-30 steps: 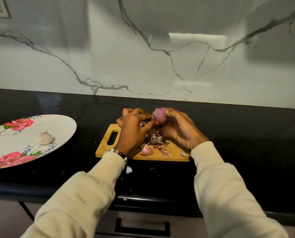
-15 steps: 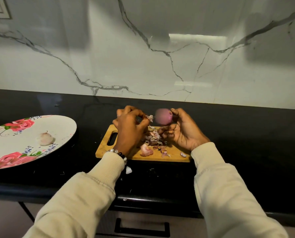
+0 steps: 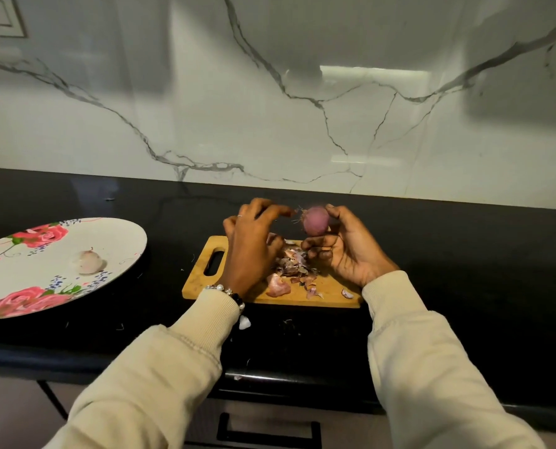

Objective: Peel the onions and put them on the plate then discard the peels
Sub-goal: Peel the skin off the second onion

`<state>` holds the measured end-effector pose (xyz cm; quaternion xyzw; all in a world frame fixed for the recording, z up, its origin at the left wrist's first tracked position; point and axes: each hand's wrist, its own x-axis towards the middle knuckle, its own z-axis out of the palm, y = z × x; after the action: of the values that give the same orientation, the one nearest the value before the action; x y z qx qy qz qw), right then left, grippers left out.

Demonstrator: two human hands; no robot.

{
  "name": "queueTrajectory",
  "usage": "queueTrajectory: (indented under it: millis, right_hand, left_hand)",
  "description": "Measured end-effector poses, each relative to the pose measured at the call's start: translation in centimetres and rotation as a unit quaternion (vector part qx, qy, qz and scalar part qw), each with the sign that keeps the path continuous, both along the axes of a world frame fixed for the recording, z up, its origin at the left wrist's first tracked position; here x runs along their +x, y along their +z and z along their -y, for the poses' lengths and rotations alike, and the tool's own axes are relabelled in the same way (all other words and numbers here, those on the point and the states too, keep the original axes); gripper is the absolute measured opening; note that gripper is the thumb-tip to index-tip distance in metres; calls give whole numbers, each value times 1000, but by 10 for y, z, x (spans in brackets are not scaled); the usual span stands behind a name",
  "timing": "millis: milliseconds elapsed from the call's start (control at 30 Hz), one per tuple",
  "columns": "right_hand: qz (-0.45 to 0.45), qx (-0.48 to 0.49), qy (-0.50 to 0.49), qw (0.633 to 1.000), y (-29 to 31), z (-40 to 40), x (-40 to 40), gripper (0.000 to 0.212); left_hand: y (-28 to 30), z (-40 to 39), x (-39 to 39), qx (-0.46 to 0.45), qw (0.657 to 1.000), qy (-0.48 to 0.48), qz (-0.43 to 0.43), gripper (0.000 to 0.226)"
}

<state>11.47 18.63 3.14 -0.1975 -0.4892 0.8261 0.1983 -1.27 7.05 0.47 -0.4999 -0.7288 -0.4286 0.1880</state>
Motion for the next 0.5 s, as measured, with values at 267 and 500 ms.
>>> queueTrajectory:
  millis: [267,500]
  right_hand:
    - [-3,51,-14,999,1,3,0,41]
    - [-16,113,5,993,-1,6,-3,55]
  left_hand:
    - [4,0,4,52,998,-44,11,37]
    - [2,1,7,76,987,-95,107,43]
